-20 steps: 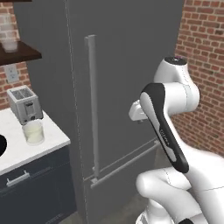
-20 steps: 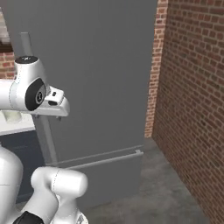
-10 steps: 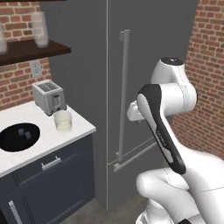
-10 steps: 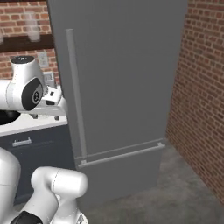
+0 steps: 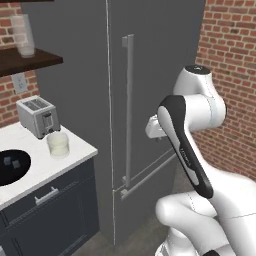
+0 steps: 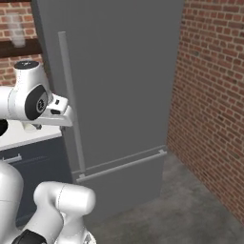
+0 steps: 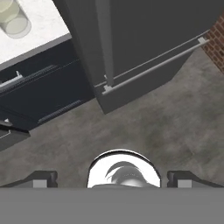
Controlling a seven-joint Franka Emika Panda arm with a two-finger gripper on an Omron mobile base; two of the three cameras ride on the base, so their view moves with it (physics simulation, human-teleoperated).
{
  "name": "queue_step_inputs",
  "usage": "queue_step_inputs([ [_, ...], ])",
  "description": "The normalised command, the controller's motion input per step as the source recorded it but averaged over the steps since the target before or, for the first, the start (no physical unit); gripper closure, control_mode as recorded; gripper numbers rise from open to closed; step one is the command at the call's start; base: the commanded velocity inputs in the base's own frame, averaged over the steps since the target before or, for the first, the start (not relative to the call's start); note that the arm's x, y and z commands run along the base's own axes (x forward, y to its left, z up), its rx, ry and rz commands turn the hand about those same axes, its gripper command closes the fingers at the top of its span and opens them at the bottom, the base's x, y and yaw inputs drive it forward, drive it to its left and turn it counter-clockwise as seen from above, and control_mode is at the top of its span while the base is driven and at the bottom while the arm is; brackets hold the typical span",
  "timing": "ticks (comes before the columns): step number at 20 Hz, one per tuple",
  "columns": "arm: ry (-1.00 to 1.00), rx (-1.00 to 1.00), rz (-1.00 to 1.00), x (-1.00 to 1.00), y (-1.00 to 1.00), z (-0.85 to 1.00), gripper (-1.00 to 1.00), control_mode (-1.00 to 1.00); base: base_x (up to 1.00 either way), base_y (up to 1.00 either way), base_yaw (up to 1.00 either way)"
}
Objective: Grab a lemon wedge from the fridge and one ice cube from the ice bowl, and put them in the glass of lemonade.
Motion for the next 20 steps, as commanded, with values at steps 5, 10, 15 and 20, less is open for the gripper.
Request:
queue_step_inputs([
  [5,0.00,0.00,0.00,0.00,0.00,0.00,-1.00,1.00,0.05,0.37,-0.19],
  [10,0.00,0.00,0.00,0.00,0.00,0.00,-1.00,1.00,0.00,0.11,-0.03],
  [15,0.00,0.00,0.00,0.00,0.00,0.00,-1.00,1.00,0.00,0.00,0.00],
  [20,-0.05,0.00,0.00,-0.02,0.00,0.00,-1.00,-1.00,-0.01,0.00,0.00],
])
